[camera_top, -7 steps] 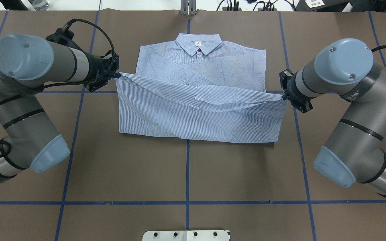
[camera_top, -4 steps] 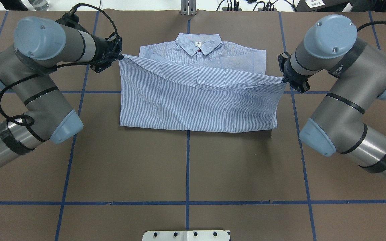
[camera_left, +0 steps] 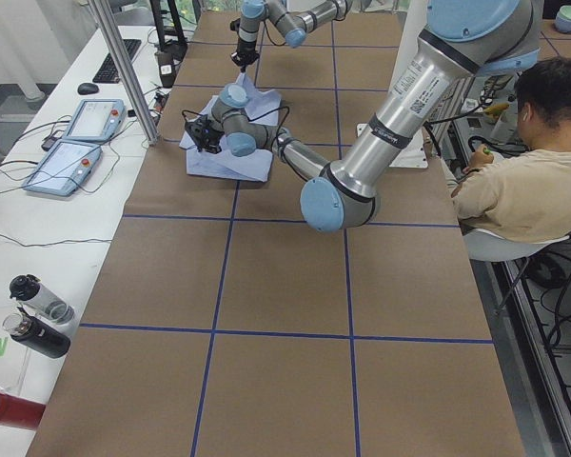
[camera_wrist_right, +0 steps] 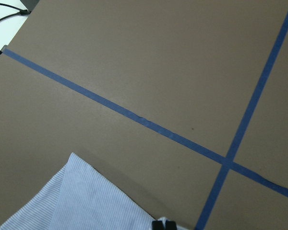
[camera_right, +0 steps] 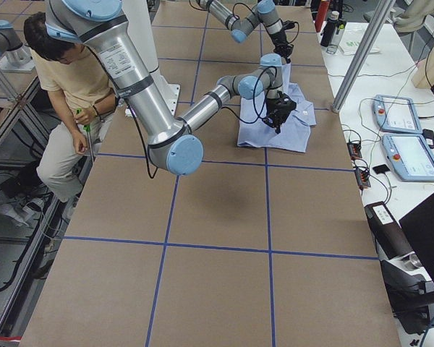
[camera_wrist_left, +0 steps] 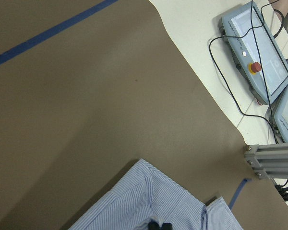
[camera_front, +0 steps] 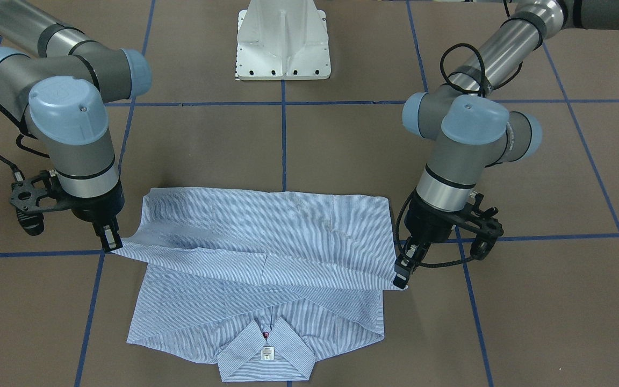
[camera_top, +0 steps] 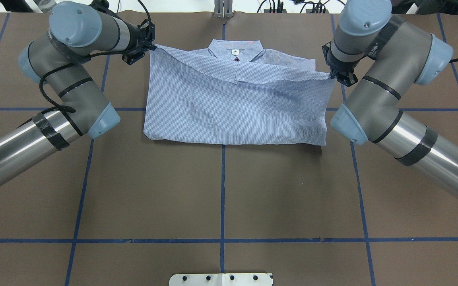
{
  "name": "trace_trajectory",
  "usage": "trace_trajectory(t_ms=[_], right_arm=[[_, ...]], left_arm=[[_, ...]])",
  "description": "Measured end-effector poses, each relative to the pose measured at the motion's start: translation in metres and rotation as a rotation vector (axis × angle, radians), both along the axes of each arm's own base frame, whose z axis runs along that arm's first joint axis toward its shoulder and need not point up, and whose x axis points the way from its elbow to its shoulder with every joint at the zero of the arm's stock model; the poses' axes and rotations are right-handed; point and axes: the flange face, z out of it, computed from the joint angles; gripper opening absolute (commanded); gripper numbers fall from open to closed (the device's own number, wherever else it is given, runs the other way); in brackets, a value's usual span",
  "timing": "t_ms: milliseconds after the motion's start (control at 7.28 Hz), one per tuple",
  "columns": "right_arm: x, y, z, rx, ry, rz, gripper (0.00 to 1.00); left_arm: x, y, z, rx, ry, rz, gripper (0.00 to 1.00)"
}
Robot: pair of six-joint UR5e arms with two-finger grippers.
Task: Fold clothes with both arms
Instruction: 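Lay the hem near the collar and open both grippers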
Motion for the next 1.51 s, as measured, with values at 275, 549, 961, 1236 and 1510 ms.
trace_trajectory(t_ms=[275,549,961,1236,1510], right_arm=[[-0.015,-0.034,0.022,0.005,-0.009,-0.005,0.0],[-0.03,-0.059,0.036,0.002,0.006,-0.021,0.0],[-0.045,-0.077,0.048,0.009,0.002,-0.027,0.0],[-0.052,-0.084,0.044,0.011,0.0,-0.029,0.0],[-0.056,-0.088,0.051,0.008,0.006,-0.031,0.0]], left_arm=[[0.012,-0.02,0.012,0.008,0.004,-0.008,0.0],[0.021,-0.031,0.03,0.018,0.01,-0.011,0.0],[0.032,-0.041,0.036,0.024,0.014,-0.011,0.0],[0.035,-0.042,0.041,0.025,0.014,-0.009,0.0],[0.037,-0.043,0.048,0.024,0.013,-0.008,0.0]])
